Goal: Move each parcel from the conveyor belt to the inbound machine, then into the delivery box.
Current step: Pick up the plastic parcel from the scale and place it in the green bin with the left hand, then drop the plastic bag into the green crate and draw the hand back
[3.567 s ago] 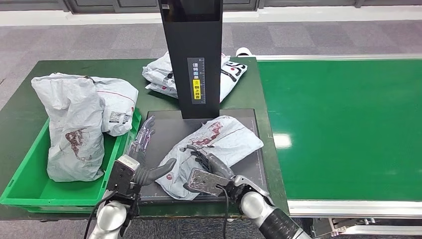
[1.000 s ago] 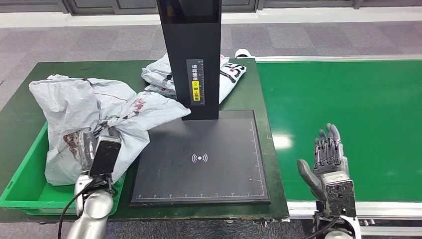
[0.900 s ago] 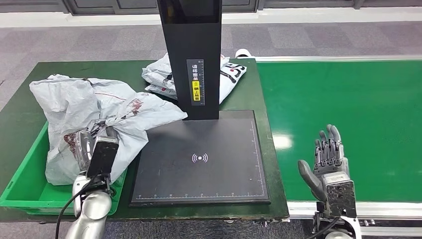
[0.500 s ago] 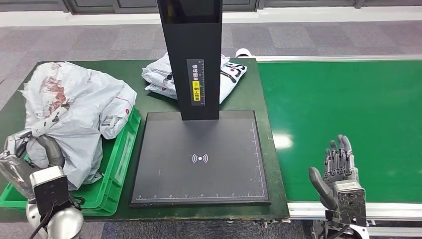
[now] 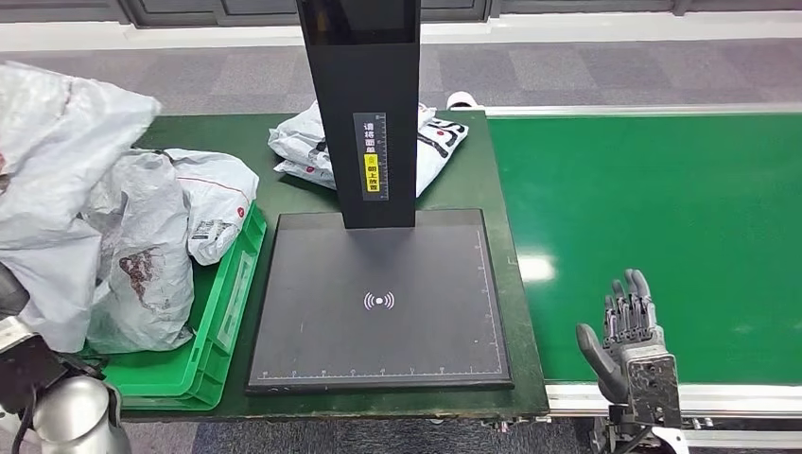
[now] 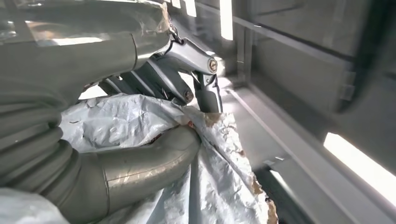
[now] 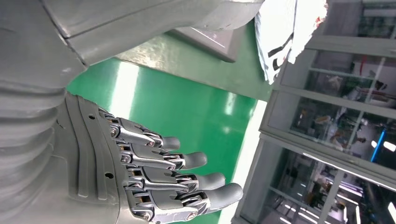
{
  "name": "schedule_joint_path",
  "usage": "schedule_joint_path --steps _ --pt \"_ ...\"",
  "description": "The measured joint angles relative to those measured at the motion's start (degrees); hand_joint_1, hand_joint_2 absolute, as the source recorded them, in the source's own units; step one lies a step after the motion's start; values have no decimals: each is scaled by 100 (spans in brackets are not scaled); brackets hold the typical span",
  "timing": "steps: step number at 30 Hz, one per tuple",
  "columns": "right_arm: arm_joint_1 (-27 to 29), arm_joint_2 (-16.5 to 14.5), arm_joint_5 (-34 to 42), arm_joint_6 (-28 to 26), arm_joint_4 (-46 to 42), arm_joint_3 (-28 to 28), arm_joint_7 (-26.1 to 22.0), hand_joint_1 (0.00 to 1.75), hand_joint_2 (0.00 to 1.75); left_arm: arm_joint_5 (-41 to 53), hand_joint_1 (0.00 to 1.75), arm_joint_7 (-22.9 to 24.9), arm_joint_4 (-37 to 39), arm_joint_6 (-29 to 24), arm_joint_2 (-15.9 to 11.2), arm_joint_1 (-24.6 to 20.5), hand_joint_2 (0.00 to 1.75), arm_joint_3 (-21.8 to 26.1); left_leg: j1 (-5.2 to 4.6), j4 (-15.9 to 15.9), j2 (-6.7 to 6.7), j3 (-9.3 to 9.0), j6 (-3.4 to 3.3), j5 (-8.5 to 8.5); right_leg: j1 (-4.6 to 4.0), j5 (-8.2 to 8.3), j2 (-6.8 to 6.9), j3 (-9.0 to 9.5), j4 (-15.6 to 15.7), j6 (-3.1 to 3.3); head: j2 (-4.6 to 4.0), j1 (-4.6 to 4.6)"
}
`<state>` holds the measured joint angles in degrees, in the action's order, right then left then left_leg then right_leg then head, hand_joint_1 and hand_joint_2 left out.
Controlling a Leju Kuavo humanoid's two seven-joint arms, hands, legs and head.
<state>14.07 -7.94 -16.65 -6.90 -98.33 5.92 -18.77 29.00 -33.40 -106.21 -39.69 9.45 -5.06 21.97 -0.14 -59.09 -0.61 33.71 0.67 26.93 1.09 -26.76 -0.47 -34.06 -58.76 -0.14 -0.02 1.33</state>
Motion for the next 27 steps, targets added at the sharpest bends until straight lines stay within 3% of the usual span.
schedule_joint_path --steps 6,7,9,10,11,12,13,20,27 --pt "-74 -24 -166 149 22 0 149 0 175 324 175 840 1101 48 -258 -332 175 285 1 0 -2 1 1 -2 -1 0 1 -1 0 1 2 0" --pt "-99 -29 -180 155 22 0 172 0 175 333 162 889 1376 52 -342 -421 175 314 2 0 0 0 2 -3 -2 3 0 -2 -1 4 2 0" --pt "-134 -38 -197 159 22 0 205 0 175 343 81 1017 1902 129 -482 -578 175 361 3 0 5 -1 4 -7 -3 9 -4 -4 -1 8 2 0" --pt "-137 -39 -203 160 22 1 211 0 175 344 38 1106 2086 198 -527 -640 131 371 3 0 7 -1 3 -8 -3 10 -5 -4 -1 8 1 -1" --pt "-140 -41 -211 165 22 4 222 0 175 346 7 1210 2284 286 -572 -716 87 381 3 0 7 0 3 -8 -3 11 -6 -4 -1 7 1 -1" --pt "-145 -45 -219 174 22 13 239 0 175 347 0 1316 2516 372 -624 -802 44 395 3 0 7 0 2 -9 -3 12 -5 -4 -1 6 1 -1" --pt "-153 -52 -226 190 21 27 257 0 175 351 0 1404 2765 448 -685 -896 0 416 3 0 6 0 2 -9 -3 12 -5 -3 -1 6 1 -1" --pt "-148 -109 -335 387 -8 140 289 0 175 442 0 1670 4471 821 -1040 -1588 0 655 -18 26 -8 -40 4 0 19 -7 9 56 1 6 2 -2" --pt "-144 -161 -420 481 -24 181 281 0 175 758 0 2118 4986 1170 -1140 -1801 0 721 -34 67 -7 -76 16 2 34 -21 8 101 2 18 1 0"
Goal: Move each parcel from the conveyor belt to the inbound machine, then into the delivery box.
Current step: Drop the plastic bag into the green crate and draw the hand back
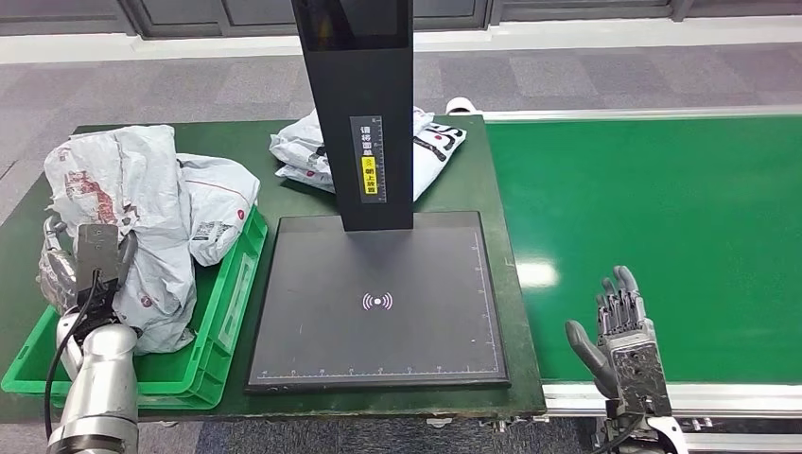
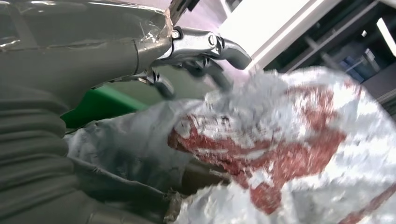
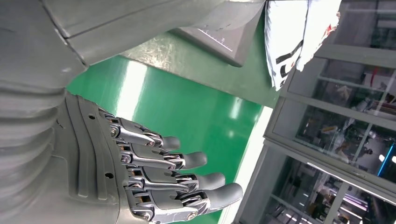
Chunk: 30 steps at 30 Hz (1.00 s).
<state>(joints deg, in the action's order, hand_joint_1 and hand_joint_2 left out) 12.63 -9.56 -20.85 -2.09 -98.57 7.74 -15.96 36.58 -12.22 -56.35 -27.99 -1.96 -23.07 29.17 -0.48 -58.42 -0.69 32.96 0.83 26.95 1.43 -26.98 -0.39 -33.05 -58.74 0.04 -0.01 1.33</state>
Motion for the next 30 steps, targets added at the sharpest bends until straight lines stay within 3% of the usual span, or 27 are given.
schedule_joint_path --steps 5,14,19,23,27,28,30 --pt "-8 -11 -15 4 0 11 0 0 175 197 0 218 17 71 -11 -7 0 97 0 17 1 -21 13 -7 0 -2 -4 8 -2 12 0 0" --pt "-18 -43 -35 7 0 17 0 0 175 702 0 414 -545 -356 36 257 0 263 2 27 27 -76 36 3 -4 -10 -41 -4 -5 25 1 0" --pt "-39 -57 -52 -2 0 20 2 0 175 1219 0 410 -1139 -973 147 599 0 297 6 26 41 -66 38 8 -5 -11 -56 -21 -4 27 -1 0" --pt "-56 -85 -87 -15 0 49 4 0 175 1960 0 138 -2304 -1169 547 1036 0 430 8 16 34 -38 33 5 -9 -10 -49 -41 -3 25 0 -1" --pt "-44 -114 -114 -41 -2 61 -7 0 175 2723 0 -298 -3682 -1178 1197 1310 0 713 6 9 33 -29 19 14 -5 -9 -47 -43 1 19 0 -2" --pt "-24 -117 -117 -55 -4 64 -19 0 175 2908 0 -157 -3922 -1163 1314 1390 0 744 5 9 35 -30 16 17 -4 -10 -47 -44 3 17 0 -2" --pt "36 -126 -125 -76 -20 76 -53 0 175 3406 0 602 -4199 -932 1406 1562 0 728 4 8 37 -29 14 20 -4 -11 -48 -47 7 15 0 -1"
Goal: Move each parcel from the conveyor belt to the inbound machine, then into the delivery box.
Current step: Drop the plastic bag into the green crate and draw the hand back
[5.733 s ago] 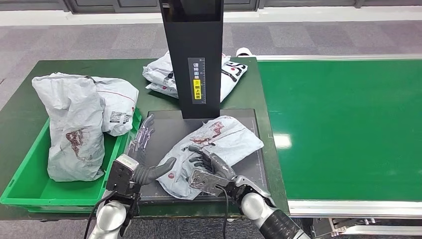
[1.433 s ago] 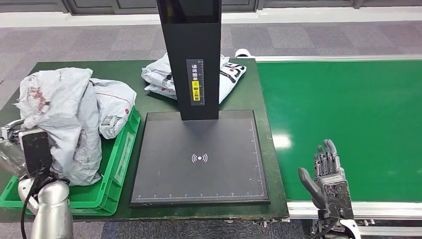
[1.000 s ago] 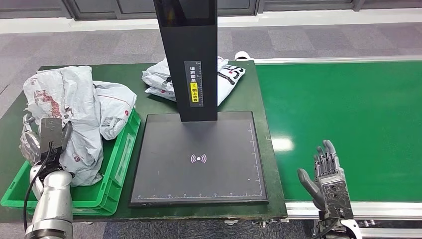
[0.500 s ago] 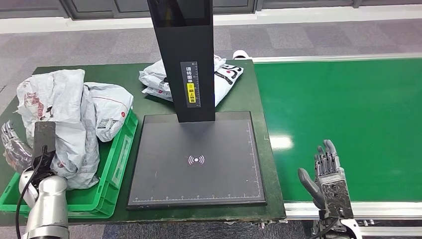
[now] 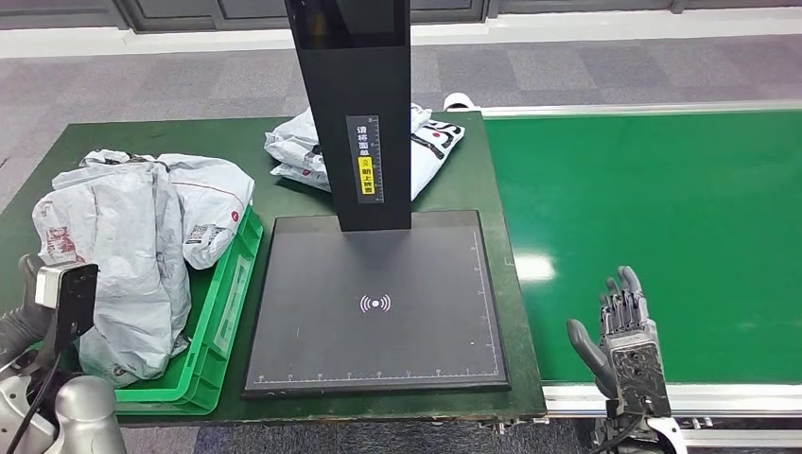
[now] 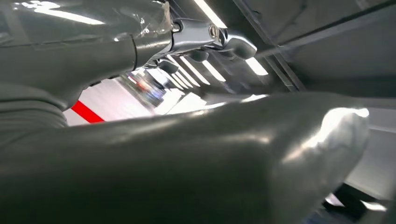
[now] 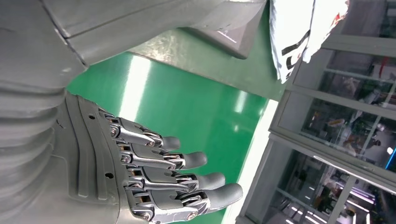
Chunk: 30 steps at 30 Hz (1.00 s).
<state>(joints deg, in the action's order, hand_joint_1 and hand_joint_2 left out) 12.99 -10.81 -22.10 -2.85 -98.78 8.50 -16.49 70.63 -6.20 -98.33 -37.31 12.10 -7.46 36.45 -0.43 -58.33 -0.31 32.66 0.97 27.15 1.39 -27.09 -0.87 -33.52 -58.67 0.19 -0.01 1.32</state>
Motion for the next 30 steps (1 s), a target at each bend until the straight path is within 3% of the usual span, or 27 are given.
schedule_joint_path --steps 3,6,11,14,16,18,20,22,26,30 --pt "45 -26 -38 68 -56 19 -2 0 175 729 0 1506 106 1178 -200 104 0 -115 1 1 0 2 2 0 -3 0 2 -2 1 1 0 2" --pt "33 -49 -79 145 -92 28 52 0 175 935 0 2069 523 1939 -478 98 0 -205 12 1 1 6 13 -8 -22 5 1 -5 0 10 0 1" --pt "28 -74 -96 165 -125 41 67 0 175 936 0 2108 898 1961 -729 46 0 -270 15 1 2 7 21 -13 -33 9 0 -6 0 15 0 1" --pt "27 -84 -103 165 -131 43 70 0 175 817 0 2055 1020 2247 -809 33 0 -333 15 0 1 6 20 -13 -31 8 0 -7 0 14 0 0" --pt "43 -99 -113 168 -160 61 75 0 175 206 0 1659 1215 2654 -886 -42 0 -369 14 -1 0 6 20 -13 -29 8 0 -8 1 14 0 1" --pt "90 -135 -121 196 -223 108 71 0 175 -1098 0 801 1467 2979 -958 -157 0 -411 14 -1 -1 8 19 -14 -31 9 1 -8 1 14 0 0" --pt "146 -176 -122 252 -278 167 53 0 175 -2624 0 -98 1552 3142 -975 -223 87 -510 15 -1 1 9 20 -13 -31 11 -1 -6 0 16 1 0" --pt "179 -207 -123 299 -299 212 31 0 175 -3896 0 -659 1455 3365 -958 -206 175 -681 15 -1 5 8 19 -12 -27 13 -4 -7 0 17 1 1" --pt "159 -222 -153 308 -297 231 -13 0 175 -5167 0 -1115 888 3770 -805 125 175 -1255 14 -1 3 9 13 -7 -19 11 -2 -7 2 14 0 1" --pt "104 -219 -169 146 -247 230 -30 0 175 -5382 0 -1366 234 3454 -568 558 175 -2060 12 -2 -4 13 5 -2 -16 8 6 -1 6 9 0 -1"
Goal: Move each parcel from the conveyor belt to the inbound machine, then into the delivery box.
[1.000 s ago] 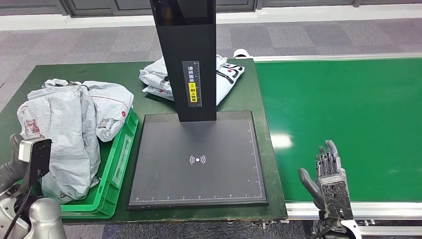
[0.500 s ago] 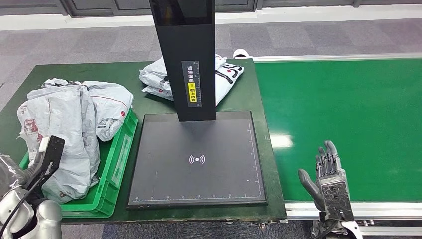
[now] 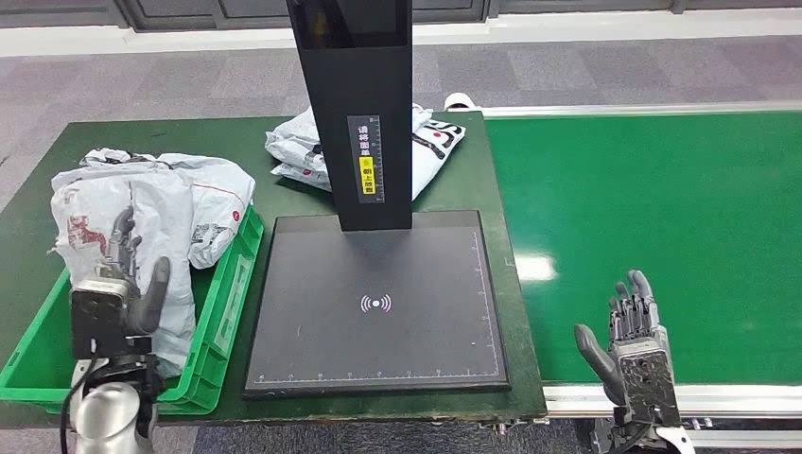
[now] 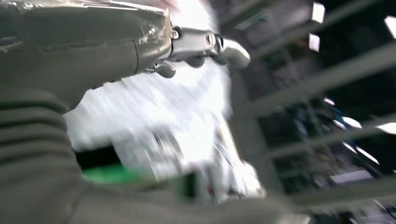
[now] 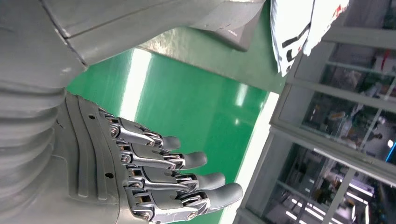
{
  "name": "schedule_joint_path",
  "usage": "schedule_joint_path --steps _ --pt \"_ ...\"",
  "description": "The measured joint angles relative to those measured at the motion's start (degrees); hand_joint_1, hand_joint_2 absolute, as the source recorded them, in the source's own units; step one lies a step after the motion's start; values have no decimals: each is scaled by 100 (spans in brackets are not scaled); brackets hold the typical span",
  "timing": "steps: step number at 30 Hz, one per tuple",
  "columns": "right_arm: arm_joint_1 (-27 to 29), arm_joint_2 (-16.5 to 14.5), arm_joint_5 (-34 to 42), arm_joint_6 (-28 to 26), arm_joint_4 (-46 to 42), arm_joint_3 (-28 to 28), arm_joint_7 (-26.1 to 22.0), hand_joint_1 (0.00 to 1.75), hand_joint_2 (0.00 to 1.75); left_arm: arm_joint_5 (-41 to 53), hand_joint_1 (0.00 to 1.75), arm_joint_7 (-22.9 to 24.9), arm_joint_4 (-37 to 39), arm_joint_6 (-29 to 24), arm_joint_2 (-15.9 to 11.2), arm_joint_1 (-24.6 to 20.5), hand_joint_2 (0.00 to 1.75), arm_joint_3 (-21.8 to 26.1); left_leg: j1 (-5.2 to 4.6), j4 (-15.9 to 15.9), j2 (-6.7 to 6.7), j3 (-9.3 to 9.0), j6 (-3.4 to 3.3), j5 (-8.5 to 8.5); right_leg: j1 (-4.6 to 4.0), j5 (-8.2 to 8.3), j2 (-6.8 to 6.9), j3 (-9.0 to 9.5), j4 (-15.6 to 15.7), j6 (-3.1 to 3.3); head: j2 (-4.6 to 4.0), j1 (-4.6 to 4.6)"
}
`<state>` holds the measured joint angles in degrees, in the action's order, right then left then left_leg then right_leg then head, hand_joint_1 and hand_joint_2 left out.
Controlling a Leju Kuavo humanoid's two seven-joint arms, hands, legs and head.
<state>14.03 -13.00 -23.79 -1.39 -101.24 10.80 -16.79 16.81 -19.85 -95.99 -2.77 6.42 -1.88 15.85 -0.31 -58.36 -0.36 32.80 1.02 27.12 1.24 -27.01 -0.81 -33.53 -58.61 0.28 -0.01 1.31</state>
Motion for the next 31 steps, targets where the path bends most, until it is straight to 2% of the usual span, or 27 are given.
schedule_joint_path --steps 7,10,16,23,31 --pt "-57 8 36 -100 100 -9 17 0 175 313 0 -246 -772 -610 160 430 175 -999 -4 -1 1 3 -4 3 0 -1 3 -2 2 -3 0 2" --pt "-103 8 35 -100 145 -31 41 0 175 373 0 -246 -955 -681 201 566 175 -1417 -4 0 1 4 -4 2 -2 -1 9 0 1 -3 -1 1" --pt "-128 8 4 -95 194 -65 92 0 175 315 0 -245 -1087 -653 236 705 175 -1869 -3 0 1 3 -4 1 -3 -1 13 0 1 -2 0 2" --pt "-231 8 -99 69 324 -197 194 0 175 -96 0 -81 -886 -63 397 768 175 -2414 -3 0 1 4 -5 1 2 -1 13 0 1 -3 0 1" --pt "-191 51 -344 122 570 -980 280 0 175 -372 0 -70 -153 47 537 803 175 -2617 -3 0 1 3 -5 1 -3 -1 13 -2 1 -3 -1 2"
